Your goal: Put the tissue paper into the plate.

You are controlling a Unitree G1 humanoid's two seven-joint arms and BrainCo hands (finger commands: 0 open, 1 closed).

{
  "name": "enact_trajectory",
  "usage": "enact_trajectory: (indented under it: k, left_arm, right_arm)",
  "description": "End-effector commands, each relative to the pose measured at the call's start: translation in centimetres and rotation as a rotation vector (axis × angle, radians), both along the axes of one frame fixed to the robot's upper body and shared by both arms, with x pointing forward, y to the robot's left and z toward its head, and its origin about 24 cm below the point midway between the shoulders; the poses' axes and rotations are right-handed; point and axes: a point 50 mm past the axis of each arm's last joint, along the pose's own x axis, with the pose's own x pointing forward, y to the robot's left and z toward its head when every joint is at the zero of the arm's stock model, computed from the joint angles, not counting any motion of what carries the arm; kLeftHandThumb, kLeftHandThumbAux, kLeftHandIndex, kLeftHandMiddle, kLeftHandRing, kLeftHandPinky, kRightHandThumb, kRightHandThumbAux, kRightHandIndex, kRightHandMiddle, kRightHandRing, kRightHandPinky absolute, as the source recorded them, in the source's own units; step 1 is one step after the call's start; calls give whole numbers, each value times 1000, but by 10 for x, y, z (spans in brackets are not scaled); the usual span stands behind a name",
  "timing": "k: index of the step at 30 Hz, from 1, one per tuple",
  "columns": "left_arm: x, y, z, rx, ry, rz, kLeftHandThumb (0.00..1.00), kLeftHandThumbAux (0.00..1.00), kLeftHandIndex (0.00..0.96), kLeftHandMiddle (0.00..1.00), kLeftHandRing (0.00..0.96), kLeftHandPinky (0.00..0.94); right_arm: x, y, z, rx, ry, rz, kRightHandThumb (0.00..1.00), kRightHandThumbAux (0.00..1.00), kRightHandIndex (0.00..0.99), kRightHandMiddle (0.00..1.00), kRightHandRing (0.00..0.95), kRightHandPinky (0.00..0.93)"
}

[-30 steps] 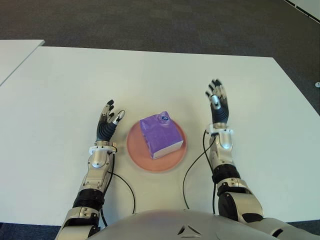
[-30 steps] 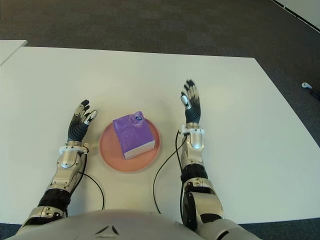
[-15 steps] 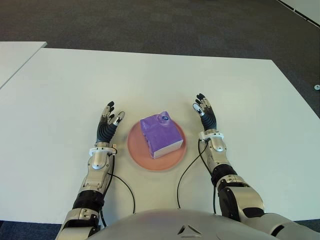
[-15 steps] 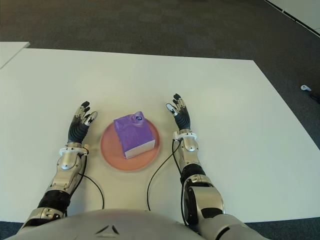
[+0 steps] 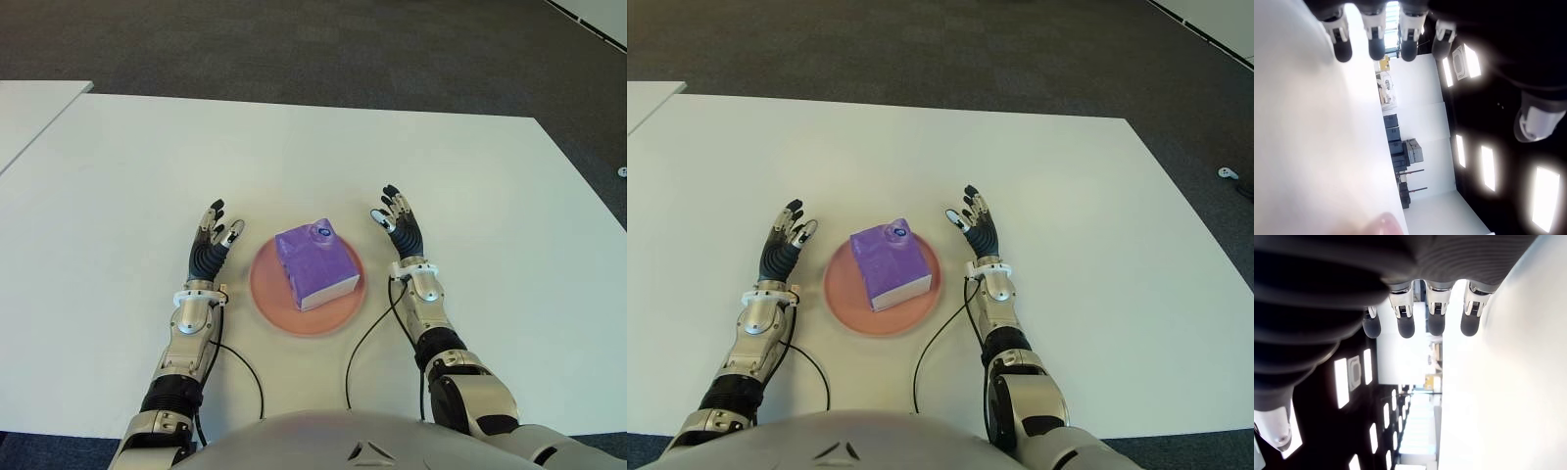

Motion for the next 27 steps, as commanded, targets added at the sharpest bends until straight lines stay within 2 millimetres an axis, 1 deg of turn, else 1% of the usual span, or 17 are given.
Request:
enact_trajectory:
  k: [1, 6, 11, 18, 27]
  left_arm:
    - [-15, 2, -21, -15, 120, 7, 0, 419, 0, 0, 0, 0]
    - [-15, 1, -19, -21, 115, 2, 0, 419, 0, 0, 0, 0]
    - [-15, 0, -18, -23, 113, 0, 0, 422, 0, 0, 0, 0]
    - [-16, 0, -18, -23, 116, 0, 0, 421, 0, 0, 0, 0]
    - [-16, 1, -17, -25, 117, 3, 0, 426, 0, 0, 0, 0]
  right_arm:
    - [-44, 0, -52, 9, 262, -10, 0, 565, 0, 0, 0, 0]
    - [-47, -1, -50, -1, 238, -8, 0, 559, 0, 0, 0, 0]
    - [-59, -9, -50, -8, 214, -11, 0, 554, 0, 0, 0, 0]
    - [-63, -9, -48, 4, 193, -22, 0, 540, 0, 0, 0, 0]
    - [-77, -13, -49, 19, 166, -25, 0, 531, 0, 0, 0, 0]
